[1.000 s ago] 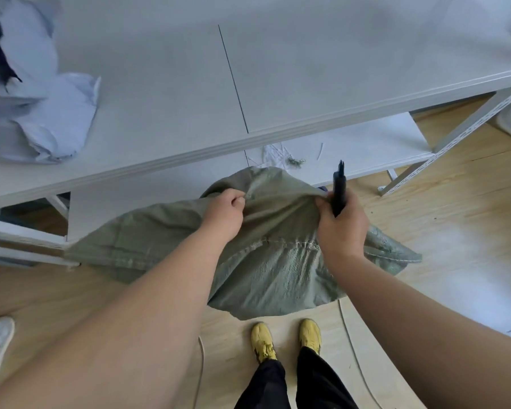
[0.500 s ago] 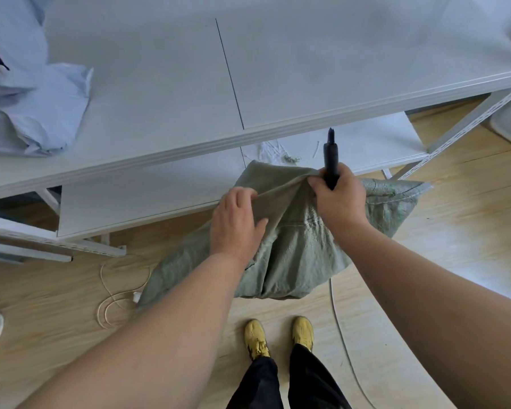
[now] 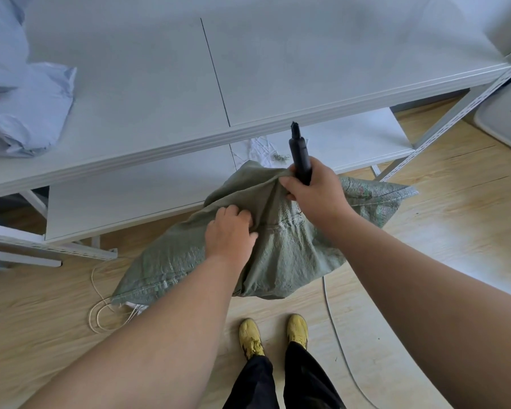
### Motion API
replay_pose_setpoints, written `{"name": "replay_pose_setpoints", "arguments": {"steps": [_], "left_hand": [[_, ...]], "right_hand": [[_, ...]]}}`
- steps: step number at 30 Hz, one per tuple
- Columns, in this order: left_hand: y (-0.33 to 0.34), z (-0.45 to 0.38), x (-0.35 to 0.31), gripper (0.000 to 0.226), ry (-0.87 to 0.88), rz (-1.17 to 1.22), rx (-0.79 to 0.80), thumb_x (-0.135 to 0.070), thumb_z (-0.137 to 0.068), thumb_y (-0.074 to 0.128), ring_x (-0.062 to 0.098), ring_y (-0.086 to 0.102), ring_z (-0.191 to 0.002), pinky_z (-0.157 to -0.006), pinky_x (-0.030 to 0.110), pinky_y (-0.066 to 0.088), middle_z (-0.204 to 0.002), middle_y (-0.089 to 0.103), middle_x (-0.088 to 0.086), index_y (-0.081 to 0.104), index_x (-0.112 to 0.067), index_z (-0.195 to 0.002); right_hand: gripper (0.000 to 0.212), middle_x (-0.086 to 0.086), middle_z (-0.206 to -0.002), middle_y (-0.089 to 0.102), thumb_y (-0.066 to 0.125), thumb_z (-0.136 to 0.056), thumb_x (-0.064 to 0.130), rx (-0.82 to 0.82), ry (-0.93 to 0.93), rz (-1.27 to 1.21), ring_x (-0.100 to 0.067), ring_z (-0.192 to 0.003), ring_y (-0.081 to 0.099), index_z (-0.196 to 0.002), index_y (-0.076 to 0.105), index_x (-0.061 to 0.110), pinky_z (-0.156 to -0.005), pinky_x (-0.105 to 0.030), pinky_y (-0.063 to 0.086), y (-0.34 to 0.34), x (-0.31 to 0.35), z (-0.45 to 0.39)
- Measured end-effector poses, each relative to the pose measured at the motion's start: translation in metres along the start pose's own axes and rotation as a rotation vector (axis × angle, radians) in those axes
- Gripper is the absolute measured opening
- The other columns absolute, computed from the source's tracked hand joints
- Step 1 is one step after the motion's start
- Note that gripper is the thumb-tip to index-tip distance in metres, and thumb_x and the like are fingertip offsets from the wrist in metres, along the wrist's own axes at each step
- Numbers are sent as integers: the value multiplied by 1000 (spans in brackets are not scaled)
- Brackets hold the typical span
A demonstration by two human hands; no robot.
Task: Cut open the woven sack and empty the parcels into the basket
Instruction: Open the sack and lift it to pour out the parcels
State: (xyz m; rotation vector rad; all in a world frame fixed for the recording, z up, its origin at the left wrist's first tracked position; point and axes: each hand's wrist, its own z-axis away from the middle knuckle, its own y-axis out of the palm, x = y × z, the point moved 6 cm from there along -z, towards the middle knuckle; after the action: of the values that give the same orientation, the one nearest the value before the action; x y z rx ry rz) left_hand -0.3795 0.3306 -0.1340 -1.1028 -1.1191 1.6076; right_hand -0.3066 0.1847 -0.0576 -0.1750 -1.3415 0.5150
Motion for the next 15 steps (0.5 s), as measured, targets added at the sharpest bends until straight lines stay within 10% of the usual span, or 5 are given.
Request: {"name": "replay_pose_setpoints", "arguments": {"steps": [15], "left_hand": [[-5,13,11,8,-248,624,-3,-14,-99,34,17,41,-62,-51,30,30,-73,44,1,37,-14,-91]], "right_hand": [[6,-3,-83,65,61,-90,20,0,-38,167,-25,-82,63,-91,56,16,-75,-36,51,1,3,-6]]}}
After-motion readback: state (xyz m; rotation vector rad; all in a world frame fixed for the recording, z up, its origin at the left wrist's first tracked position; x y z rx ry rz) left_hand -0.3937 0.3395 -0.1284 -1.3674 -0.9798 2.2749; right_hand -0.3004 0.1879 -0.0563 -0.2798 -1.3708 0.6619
